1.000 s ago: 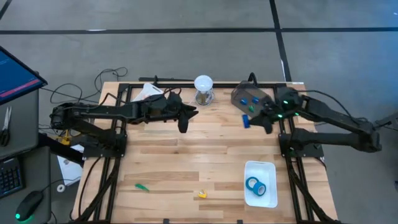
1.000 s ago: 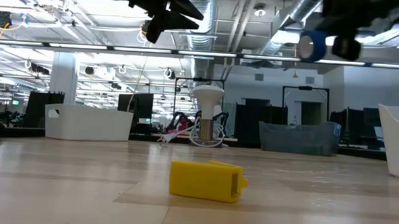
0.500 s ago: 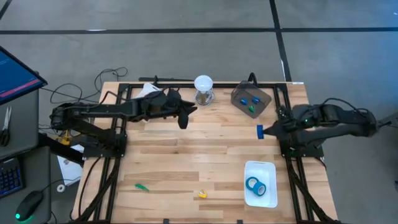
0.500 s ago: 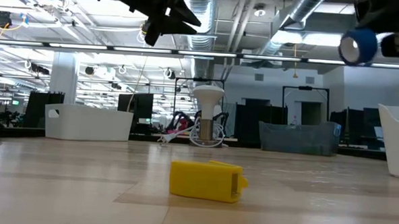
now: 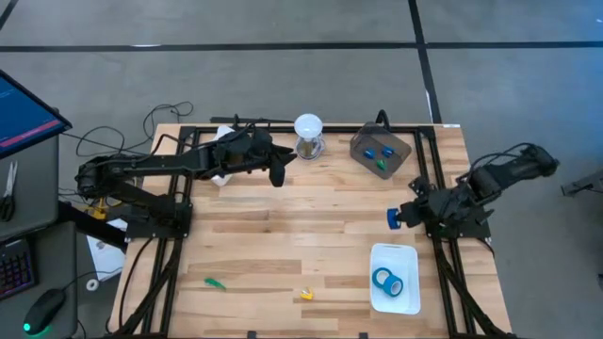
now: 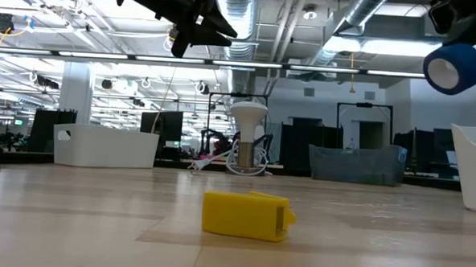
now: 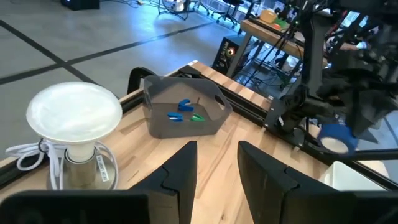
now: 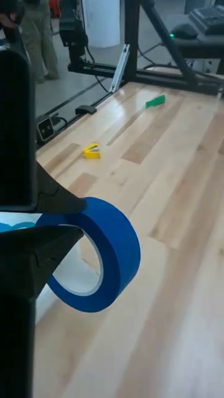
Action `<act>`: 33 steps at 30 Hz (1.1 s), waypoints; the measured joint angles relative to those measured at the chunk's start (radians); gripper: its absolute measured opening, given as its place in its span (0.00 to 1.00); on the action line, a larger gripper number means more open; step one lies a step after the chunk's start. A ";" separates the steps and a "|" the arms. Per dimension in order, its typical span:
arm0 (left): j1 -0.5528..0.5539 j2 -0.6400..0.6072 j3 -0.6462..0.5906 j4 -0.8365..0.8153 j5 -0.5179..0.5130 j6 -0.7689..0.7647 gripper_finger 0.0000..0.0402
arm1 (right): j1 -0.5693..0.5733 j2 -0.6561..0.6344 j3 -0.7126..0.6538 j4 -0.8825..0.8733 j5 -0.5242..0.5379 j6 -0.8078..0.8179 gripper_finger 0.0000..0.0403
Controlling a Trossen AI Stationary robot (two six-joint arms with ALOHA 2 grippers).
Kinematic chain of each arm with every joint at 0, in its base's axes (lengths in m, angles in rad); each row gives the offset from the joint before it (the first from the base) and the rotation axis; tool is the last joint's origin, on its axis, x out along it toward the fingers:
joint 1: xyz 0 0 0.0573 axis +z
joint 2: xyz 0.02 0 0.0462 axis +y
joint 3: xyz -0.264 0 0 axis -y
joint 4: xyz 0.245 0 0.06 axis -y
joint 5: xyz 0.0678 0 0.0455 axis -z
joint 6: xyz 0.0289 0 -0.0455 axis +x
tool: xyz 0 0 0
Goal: Pick and place Stapler, Stapler remover, tape
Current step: Put the blue tape into the bottom white bin
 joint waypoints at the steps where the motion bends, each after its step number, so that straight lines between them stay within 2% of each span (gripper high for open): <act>1: 0.000 0.000 0.000 0.000 0.000 0.000 0.27 | 0.024 0.014 0.000 0.006 0.009 0.026 0.01; 9: 0.000 0.000 0.000 0.000 0.002 0.052 0.27 | 0.201 0.120 0.000 0.043 0.081 0.228 0.01; 17: 0.000 0.000 0.000 0.000 0.002 0.081 0.27 | 0.316 0.236 0.000 0.072 0.111 0.482 0.01; 21: 0.000 0.000 0.000 0.000 0.012 0.085 0.27 | 0.373 0.297 0.000 0.121 0.111 0.574 0.01; 28: 0.000 0.000 0.000 0.000 0.022 0.086 0.27 | 0.458 0.418 0.061 0.095 0.095 0.691 0.01; 33: 0.000 0.000 0.000 0.000 0.022 0.086 0.27 | 0.453 0.479 0.068 0.061 0.031 0.709 0.01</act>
